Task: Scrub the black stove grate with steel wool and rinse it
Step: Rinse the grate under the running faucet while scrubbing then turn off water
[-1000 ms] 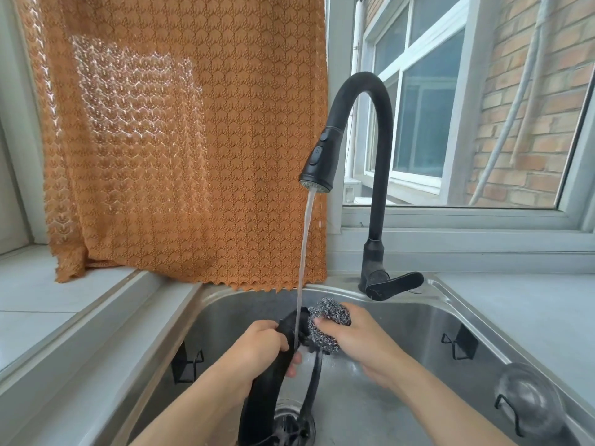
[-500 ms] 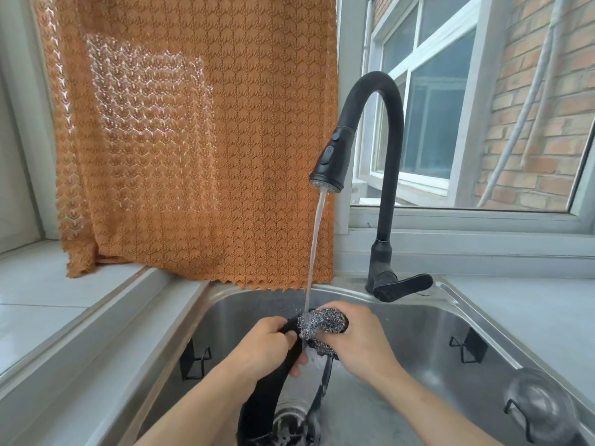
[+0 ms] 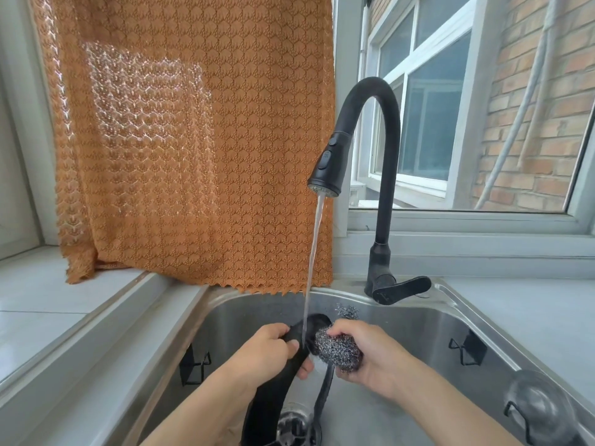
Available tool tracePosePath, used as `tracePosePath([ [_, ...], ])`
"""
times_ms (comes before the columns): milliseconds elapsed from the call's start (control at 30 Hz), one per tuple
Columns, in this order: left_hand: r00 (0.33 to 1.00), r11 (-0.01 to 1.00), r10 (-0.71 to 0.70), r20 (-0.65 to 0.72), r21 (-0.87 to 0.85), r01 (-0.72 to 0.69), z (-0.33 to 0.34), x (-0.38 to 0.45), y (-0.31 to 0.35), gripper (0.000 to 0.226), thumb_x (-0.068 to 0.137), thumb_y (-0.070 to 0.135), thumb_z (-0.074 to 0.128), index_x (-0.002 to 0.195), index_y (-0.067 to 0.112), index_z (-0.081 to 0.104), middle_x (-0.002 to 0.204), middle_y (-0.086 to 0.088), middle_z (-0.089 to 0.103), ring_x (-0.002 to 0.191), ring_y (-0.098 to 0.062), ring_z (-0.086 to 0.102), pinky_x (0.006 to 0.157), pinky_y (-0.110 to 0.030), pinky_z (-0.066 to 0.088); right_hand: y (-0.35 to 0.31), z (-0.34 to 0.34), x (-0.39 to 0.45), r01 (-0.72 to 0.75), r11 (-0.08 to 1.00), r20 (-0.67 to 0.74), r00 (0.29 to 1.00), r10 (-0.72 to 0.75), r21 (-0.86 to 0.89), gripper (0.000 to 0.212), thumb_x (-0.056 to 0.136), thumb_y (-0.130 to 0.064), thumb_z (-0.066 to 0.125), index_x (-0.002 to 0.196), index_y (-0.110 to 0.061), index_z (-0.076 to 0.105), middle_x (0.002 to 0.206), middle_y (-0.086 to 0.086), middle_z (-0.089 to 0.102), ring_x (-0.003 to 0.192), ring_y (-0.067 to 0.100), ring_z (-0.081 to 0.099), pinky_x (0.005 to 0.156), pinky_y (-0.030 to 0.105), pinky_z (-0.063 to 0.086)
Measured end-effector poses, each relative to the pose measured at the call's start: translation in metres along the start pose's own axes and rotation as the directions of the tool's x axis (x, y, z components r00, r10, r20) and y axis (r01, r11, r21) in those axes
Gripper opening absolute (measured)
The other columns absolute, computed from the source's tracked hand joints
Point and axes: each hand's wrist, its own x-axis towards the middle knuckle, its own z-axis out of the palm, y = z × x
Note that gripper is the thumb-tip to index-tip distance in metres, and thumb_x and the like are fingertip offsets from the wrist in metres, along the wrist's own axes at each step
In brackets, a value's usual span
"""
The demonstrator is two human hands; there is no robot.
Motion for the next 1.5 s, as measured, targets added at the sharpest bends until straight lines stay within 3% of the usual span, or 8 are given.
tracePosePath([
  [333,0.978,0.987,-0.158,0.133,0.037,0.155,-0.011,-0.02,0.016,0.014,0.094,0.004,0.052,0.09,0.002,0.065,0.088,-0.018,0.079,0.076,-0.03,0.076,0.067,-0.028,0.059,0.004,0.006,-0.002,-0.022,1.0,0.045,0.999,0.022,0.007,0.02,0.082,-0.005,0.077,0.1,-0.004,0.069,0.078,0.013,0.073,0.067,0.024,0.064,0.053,0.028,0.048],
  [500,0.95,0.957,-0.289,0.115,0.001,0.291,-0.029,-0.027,0.025,0.031,0.081,0.012,0.052,0.052,0.01,0.064,0.056,-0.006,0.063,0.042,-0.019,0.056,0.061,-0.028,0.05,0.006,0.008,-0.002,0.03,0.992,0.096,0.995,-0.019,-0.119,0.037,0.081,-0.005,0.08,0.115,-0.002,0.066,0.092,0.014,0.078,0.075,0.023,0.073,0.063,0.03,0.054],
  [667,0.945,0.947,-0.32,-0.071,0.018,0.322,-0.036,-0.008,0.01,0.041,0.093,0.022,0.048,0.076,-0.001,0.077,0.079,-0.017,0.078,0.067,-0.026,0.075,0.07,-0.031,0.058,0.008,0.007,-0.007,0.091,0.962,0.179,0.983,-0.045,-0.258,0.04,0.077,-0.006,0.084,0.114,-0.004,0.069,0.101,0.012,0.078,0.091,0.024,0.076,0.077,0.034,0.059],
  [867,0.98,0.979,-0.185,-0.075,-0.101,0.177,-0.022,0.0,0.005,0.051,0.105,0.045,0.05,0.099,0.0,0.073,0.075,-0.009,0.075,0.06,-0.02,0.068,0.057,-0.029,0.055,0.014,0.012,-0.011,0.134,0.887,0.138,0.987,-0.081,-0.443,0.107,0.033,-0.035,0.103,0.127,-0.023,0.053,0.124,0.002,0.069,0.115,0.018,0.066,0.109,0.043,0.047],
  [1067,0.997,0.972,-0.081,-0.013,-0.222,0.076,-0.014,-0.003,0.009,0.051,0.102,0.048,0.051,0.101,0.003,0.077,0.085,-0.01,0.078,0.072,-0.021,0.069,0.082,-0.038,0.059,0.007,0.016,-0.031,0.205,0.746,0.209,0.974,-0.09,-0.633,0.074,0.052,-0.031,0.1,0.114,-0.028,0.058,0.114,-0.01,0.065,0.107,0.005,0.063,0.099,0.024,0.047],
  [1200,0.999,0.984,-0.036,0.008,-0.172,0.036,-0.013,-0.001,0.01,0.05,0.101,0.048,0.054,0.091,0.005,0.078,0.073,-0.006,0.072,0.065,-0.018,0.067,0.065,-0.028,0.056,0.004,0.022,-0.039,0.314,0.642,0.338,0.937,-0.091,-0.699,0.033,0.064,-0.02,0.095,0.082,-0.028,0.069,0.089,-0.015,0.071,0.081,0.0,0.066,0.08,0.02,0.049],
  [1367,1.0,1.0,-0.011,-0.011,0.018,0.011,-0.017,0.003,-0.001,0.016,0.098,0.013,0.065,0.096,0.002,0.076,0.078,-0.009,0.074,0.066,-0.016,0.068,0.066,-0.028,0.054,0.008,0.025,-0.037,0.391,0.539,0.412,0.907,-0.088,-0.746,0.03,0.063,-0.02,0.094,0.072,-0.033,0.069,0.079,-0.015,0.069,0.075,0.001,0.062,0.078,0.024,0.048],
  [1500,0.999,0.997,-0.034,-0.019,0.064,0.035,-0.018,0.005,-0.005,0.012,0.094,0.002,0.066,0.1,0.002,0.076,0.094,-0.015,0.079,0.078,-0.022,0.073,0.069,-0.032,0.057,0.004,0.018,-0.037,0.376,0.473,0.405,0.913,-0.045,-0.797,0.033,0.064,-0.028,0.093,0.086,-0.034,0.069,0.104,-0.016,0.065,0.092,-0.001,0.06,0.081,0.018,0.046],
])
